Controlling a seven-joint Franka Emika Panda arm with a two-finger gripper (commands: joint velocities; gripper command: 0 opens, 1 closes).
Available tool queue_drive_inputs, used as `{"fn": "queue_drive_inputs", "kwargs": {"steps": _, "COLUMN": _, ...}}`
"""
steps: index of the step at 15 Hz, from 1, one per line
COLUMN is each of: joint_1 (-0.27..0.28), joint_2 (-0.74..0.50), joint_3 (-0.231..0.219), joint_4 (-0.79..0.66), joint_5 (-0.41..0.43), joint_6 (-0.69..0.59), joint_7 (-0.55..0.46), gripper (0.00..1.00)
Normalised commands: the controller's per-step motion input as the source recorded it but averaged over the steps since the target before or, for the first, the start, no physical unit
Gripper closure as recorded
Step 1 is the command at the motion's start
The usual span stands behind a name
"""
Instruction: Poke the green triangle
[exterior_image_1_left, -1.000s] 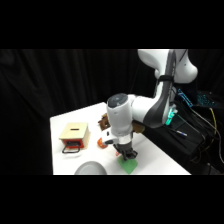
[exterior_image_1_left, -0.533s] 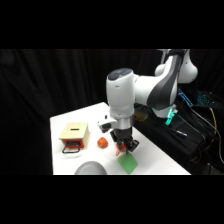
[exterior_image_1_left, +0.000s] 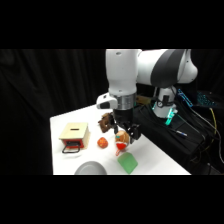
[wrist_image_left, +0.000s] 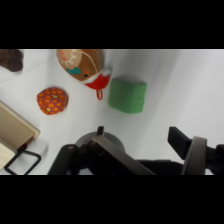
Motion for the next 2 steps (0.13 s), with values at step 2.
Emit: {"fn": "queue_drive_inputs", "kwargs": {"steps": 2, "joint_1": -0.007, "joint_2": -0.28, "joint_3": -0.016, "joint_4": -0.04, "joint_5": -0.125, "joint_6": -0.18, "joint_7": 0.13, "gripper": 0.00}}
